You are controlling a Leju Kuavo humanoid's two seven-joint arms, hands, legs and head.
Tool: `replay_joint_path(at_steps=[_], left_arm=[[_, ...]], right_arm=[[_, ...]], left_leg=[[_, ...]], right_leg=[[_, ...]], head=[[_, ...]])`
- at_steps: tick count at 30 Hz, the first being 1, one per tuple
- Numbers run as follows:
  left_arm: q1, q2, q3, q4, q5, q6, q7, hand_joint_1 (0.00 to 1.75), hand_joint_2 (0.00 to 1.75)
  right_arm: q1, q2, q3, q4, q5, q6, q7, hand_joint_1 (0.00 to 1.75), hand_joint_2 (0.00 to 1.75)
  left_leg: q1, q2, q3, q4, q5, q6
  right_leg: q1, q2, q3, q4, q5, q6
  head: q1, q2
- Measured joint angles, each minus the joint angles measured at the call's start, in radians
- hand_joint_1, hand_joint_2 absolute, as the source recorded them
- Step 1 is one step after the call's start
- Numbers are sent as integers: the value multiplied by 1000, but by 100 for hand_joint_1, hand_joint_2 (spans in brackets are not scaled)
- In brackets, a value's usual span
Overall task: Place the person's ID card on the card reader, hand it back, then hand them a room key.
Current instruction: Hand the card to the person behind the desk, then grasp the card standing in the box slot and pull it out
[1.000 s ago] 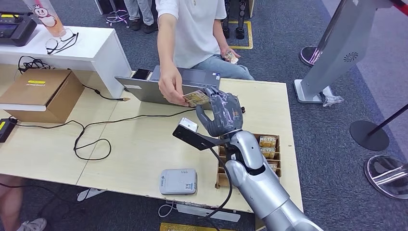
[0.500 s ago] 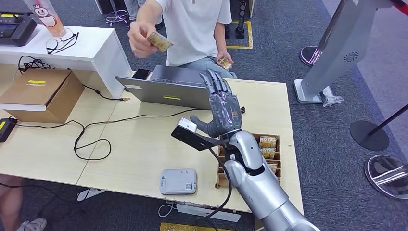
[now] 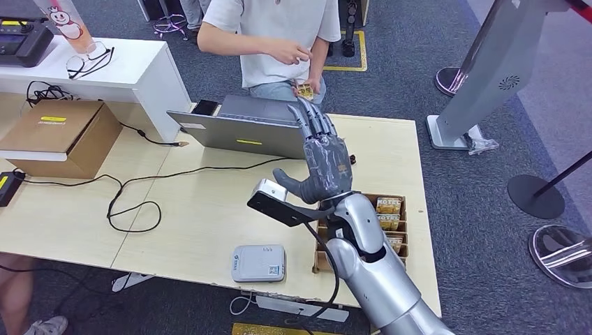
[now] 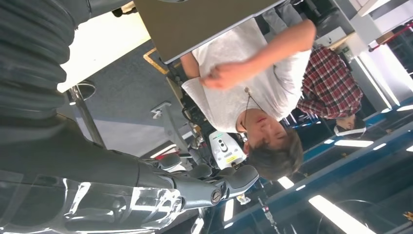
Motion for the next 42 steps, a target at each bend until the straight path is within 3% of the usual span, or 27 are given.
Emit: replay_joint_path(at_steps=[21, 35, 42], left_arm=[[0, 0, 33, 0, -24, 8, -29, 0, 0], [-1, 2, 56, 0, -51, 15, -49, 0, 0], [-1, 4, 59, 1, -59, 17, -54, 0, 0]], right_arm=[[97, -30, 14, -174, -171, 70, -112, 0, 175], [167, -55, 34, -266, -481, 196, -213, 0, 175], [191, -68, 34, -290, -547, 231, -226, 0, 175]], left_leg=[[0, 0, 0, 0, 0, 0], [0, 0, 0, 0, 0, 0], [0, 0, 0, 0, 0, 0]], right_leg=[[0, 0, 0, 0, 0, 0], [0, 0, 0, 0, 0, 0], [0, 0, 0, 0, 0, 0]], head=[[0, 0], [0, 0], [0, 0]])
